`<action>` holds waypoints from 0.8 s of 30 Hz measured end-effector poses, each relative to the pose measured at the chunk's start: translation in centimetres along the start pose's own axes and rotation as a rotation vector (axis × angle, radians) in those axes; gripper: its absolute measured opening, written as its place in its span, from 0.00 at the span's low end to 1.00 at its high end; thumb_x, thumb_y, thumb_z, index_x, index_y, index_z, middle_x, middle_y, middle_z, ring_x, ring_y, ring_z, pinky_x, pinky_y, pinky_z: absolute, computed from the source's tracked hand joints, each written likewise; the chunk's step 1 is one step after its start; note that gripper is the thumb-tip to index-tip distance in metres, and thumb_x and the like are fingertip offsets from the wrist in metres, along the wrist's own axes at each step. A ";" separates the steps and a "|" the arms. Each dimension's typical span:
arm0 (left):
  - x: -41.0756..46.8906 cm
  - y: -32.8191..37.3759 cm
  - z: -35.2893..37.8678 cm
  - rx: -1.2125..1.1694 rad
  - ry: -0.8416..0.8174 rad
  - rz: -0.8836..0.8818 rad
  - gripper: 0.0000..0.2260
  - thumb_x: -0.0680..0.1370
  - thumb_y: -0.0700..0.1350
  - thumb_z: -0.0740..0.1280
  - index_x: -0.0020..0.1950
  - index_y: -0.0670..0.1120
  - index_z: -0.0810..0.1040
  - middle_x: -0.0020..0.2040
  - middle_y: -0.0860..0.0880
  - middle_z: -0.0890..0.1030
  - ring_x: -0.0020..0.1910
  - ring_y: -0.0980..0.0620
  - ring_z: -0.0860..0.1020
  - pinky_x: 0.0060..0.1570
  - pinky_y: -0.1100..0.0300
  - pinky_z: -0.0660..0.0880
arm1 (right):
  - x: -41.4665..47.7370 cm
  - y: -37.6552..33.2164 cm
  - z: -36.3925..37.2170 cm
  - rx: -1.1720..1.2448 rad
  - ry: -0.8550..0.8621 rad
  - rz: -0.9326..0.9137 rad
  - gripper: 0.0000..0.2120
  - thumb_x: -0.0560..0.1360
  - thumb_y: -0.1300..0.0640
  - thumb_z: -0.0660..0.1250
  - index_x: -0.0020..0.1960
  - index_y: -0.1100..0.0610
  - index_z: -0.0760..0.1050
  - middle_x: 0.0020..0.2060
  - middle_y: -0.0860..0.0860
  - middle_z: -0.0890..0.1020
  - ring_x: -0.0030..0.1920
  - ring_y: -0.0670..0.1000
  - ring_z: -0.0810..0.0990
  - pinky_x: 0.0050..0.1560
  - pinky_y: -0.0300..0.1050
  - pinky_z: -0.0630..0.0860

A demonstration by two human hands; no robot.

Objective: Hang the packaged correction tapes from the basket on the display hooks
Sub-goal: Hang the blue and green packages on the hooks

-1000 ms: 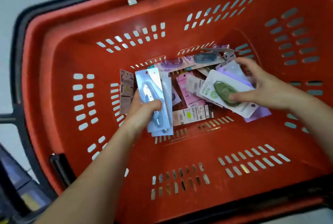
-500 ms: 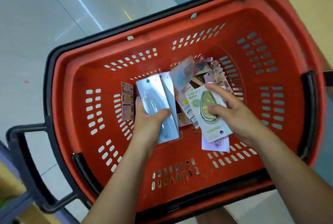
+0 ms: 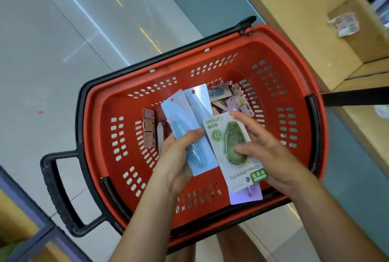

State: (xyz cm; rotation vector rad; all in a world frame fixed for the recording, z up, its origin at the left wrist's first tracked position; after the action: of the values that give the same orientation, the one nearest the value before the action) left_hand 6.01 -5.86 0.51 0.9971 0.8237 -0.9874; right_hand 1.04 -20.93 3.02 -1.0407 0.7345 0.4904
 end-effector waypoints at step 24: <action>-24.4 9.4 12.6 0.421 -0.032 0.409 0.12 0.80 0.51 0.64 0.55 0.45 0.79 0.46 0.47 0.85 0.45 0.50 0.83 0.45 0.56 0.79 | -16.8 -16.7 8.4 -0.057 0.282 -0.303 0.09 0.74 0.59 0.72 0.54 0.54 0.81 0.45 0.48 0.87 0.45 0.47 0.86 0.41 0.39 0.80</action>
State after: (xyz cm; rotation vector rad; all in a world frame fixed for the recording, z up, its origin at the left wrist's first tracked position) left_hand 7.88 -8.80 29.33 1.4395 0.3621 -0.8302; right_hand 3.78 -21.05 28.02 -1.2657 0.7961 0.1041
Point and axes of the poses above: each hand's wrist, its own x-axis towards the middle knuckle, its own z-axis out of the palm, y = z × x, the point moved 7 cm from there along x, towards the middle knuckle
